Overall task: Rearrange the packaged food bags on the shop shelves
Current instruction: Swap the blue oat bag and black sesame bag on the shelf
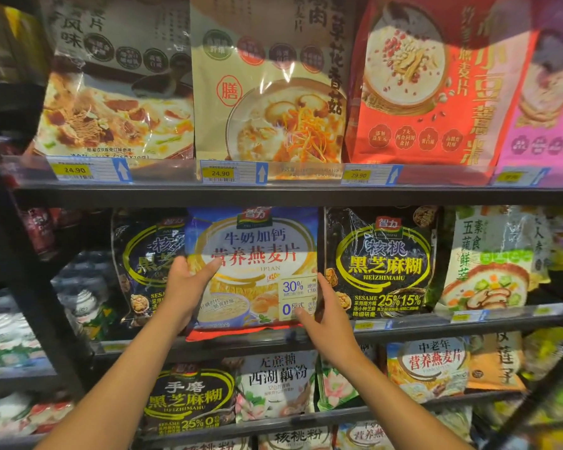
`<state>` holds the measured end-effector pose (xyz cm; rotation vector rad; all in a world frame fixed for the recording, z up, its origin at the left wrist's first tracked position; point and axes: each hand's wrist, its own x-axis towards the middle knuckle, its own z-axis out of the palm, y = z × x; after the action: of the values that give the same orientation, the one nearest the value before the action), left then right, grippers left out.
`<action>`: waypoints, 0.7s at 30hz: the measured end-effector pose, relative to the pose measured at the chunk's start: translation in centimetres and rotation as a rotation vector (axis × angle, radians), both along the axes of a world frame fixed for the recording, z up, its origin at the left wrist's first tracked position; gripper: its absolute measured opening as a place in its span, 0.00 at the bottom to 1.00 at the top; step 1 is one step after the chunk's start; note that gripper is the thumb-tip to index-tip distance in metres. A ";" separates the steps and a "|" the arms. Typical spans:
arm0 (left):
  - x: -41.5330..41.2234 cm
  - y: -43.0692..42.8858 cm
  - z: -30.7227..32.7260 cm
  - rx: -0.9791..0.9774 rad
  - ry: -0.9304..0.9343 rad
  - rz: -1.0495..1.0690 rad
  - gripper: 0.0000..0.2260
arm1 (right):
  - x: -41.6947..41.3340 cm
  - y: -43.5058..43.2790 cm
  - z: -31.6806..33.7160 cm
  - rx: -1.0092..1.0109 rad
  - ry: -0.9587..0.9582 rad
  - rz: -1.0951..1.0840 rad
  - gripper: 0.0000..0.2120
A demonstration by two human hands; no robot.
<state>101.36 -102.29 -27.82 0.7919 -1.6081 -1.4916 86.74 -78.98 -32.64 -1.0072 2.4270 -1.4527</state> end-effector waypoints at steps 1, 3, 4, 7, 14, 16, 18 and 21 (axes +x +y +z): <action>-0.5 0.1 0.3 -0.011 -0.007 0.012 0.15 | -0.1 -0.1 0.0 0.017 0.027 -0.007 0.42; -1.4 -0.4 0.3 -0.002 -0.002 -0.001 0.09 | 0.0 -0.1 0.3 0.063 0.100 -0.001 0.42; -1.7 -0.6 0.2 0.017 -0.002 -0.013 0.08 | 0.1 -0.1 0.2 0.086 0.126 0.012 0.42; -2.2 -1.4 -0.3 0.050 -0.008 -0.022 0.16 | 0.0 -0.1 -0.4 0.121 0.161 0.032 0.41; -2.7 -2.0 -1.0 -0.023 0.018 0.016 0.08 | 0.1 -1.2 -1.5 0.177 0.203 0.059 0.39; -3.5 -1.5 -1.5 -0.027 0.013 -0.005 0.11 | 0.0 -1.8 -1.7 0.196 0.185 0.074 0.39; -4.3 -1.2 -1.9 -0.017 0.031 -0.023 0.12 | -0.1 -2.1 -1.8 0.224 0.158 0.071 0.39; -5.0 -1.5 -2.2 0.010 0.035 -0.026 0.13 | -0.4 -2.4 -2.1 0.246 0.154 0.067 0.39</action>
<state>96.37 -103.74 -29.99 0.7493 -1.5917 -1.5253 86.38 -81.33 -34.71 -1.1666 2.5695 -1.0586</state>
